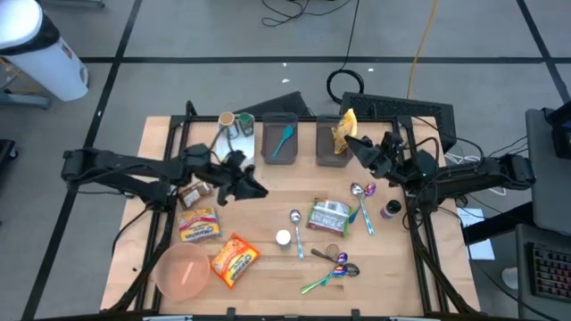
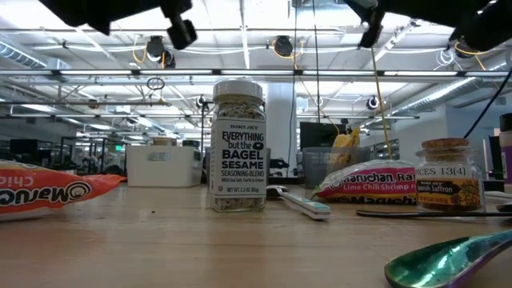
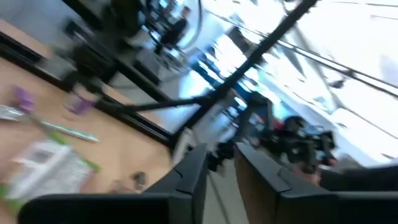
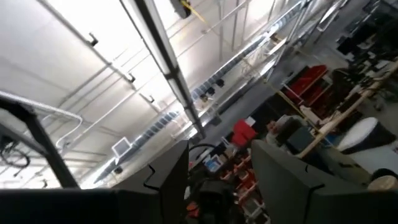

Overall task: Pick & Place Food Item
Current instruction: Put the right patterned spoon into the left black bin

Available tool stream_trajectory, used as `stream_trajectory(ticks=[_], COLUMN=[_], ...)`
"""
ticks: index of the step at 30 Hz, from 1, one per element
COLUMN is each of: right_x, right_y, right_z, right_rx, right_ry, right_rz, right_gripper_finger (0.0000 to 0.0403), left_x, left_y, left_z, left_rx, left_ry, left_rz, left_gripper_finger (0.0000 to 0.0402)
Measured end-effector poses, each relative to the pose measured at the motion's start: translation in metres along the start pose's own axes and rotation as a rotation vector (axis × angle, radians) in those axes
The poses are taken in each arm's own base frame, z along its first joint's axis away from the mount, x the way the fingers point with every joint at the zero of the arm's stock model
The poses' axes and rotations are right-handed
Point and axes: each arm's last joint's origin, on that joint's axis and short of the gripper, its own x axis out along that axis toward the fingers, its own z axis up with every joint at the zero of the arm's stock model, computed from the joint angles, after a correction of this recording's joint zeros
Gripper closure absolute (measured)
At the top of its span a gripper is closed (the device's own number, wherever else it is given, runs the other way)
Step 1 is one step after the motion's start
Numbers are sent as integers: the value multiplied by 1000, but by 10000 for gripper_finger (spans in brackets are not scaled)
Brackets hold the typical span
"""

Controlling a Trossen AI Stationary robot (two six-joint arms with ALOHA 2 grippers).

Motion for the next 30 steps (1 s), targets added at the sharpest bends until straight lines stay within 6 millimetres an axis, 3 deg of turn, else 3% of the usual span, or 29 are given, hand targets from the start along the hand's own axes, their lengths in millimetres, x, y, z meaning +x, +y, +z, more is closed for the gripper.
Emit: stream_trajectory(ticks=[9, 13, 17, 26, 30], right_x=[49, 77, 94, 94, 78], right_y=[36, 53, 68, 94, 83], right_z=[-3, -2, 3, 43, 28], right_rx=[-162, -261, -397, -482, -493], right_ry=[45, 235, 516, 797, 968], right_rz=[123, 130, 28, -344, -571], right_gripper_finger=[236, 236, 236, 236, 236], left_x=[52, 68, 72, 73, 73], left_y=[3, 0, -3, -7, -6], left_z=[29, 47, 61, 78, 78], left_rx=[0, 117, 183, 197, 181], left_ry=[82, 50, 19, -127, -138], left_rz=[-133, -156, -149, -49, -28], left_gripper_finger=[181, 146, 134, 133, 133])
